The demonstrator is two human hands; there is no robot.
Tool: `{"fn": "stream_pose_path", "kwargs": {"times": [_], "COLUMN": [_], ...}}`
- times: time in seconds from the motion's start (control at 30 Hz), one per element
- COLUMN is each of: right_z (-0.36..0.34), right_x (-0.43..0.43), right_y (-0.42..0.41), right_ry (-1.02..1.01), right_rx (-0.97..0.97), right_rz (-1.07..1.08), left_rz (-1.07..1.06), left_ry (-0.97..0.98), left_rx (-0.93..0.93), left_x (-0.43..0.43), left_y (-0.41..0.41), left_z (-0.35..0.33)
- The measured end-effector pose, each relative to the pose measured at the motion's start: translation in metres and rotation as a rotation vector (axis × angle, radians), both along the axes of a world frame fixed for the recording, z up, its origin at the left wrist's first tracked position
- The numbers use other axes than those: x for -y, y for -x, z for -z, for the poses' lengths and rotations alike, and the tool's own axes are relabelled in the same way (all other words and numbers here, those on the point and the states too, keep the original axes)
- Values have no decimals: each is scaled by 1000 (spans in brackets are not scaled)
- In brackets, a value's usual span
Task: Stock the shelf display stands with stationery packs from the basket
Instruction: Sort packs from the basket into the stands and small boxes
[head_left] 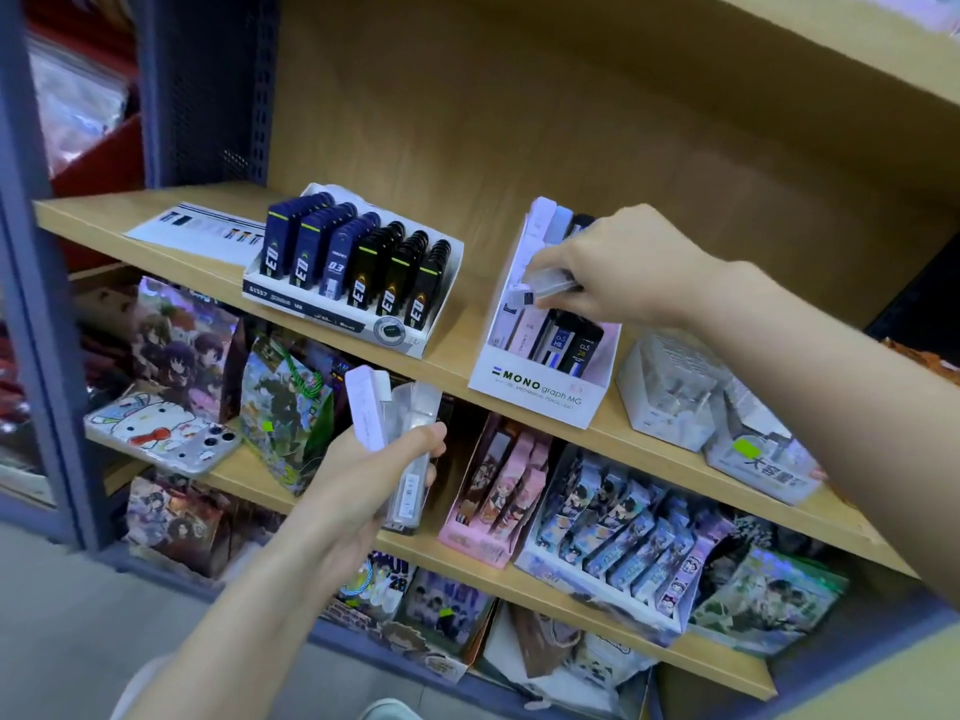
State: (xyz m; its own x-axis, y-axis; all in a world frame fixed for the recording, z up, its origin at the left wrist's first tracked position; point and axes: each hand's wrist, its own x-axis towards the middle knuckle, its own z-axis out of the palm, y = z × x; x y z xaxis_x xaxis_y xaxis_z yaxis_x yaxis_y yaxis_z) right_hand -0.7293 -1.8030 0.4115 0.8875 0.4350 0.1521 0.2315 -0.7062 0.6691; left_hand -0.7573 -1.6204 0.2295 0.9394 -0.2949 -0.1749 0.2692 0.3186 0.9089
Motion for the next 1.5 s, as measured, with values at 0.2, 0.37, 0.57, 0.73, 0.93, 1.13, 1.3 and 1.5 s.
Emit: {"fn": "stream_pose_path", "kwargs": {"times": [0.2, 0.37, 0.57, 0.73, 0.93, 1.13, 1.3, 1.5], "right_z": [-1, 26, 39, 40, 38, 36, 31, 23], "right_x": [-18, -29, -27, -23, -17, -13, 1, -1], "right_y": [7, 35, 53, 62, 72, 59, 27, -1], "right_ry": [-333, -663, -775, -872, -1218, -1512, -1001, -688], "right_rx": [-191, -406, -429, -415, -427, -43, 180, 194], "right_rz": [-19, -15, -4, 15, 101, 179, 140, 183], "left_rz": [-109, -165, -150, -167, -308, -299, -280, -246], "left_ry": [102, 62, -35, -90, 2, 21, 24, 5], "left_rx": [117, 307, 338, 411, 360, 284, 228, 210], "left_x": [2, 3, -1, -1, -5, -7, -11, -13], "left_y": [-15, -10, 0, 6, 6, 1, -4, -6], "left_z": [-28, -45, -41, -43, -44, -40, -29, -23]}}
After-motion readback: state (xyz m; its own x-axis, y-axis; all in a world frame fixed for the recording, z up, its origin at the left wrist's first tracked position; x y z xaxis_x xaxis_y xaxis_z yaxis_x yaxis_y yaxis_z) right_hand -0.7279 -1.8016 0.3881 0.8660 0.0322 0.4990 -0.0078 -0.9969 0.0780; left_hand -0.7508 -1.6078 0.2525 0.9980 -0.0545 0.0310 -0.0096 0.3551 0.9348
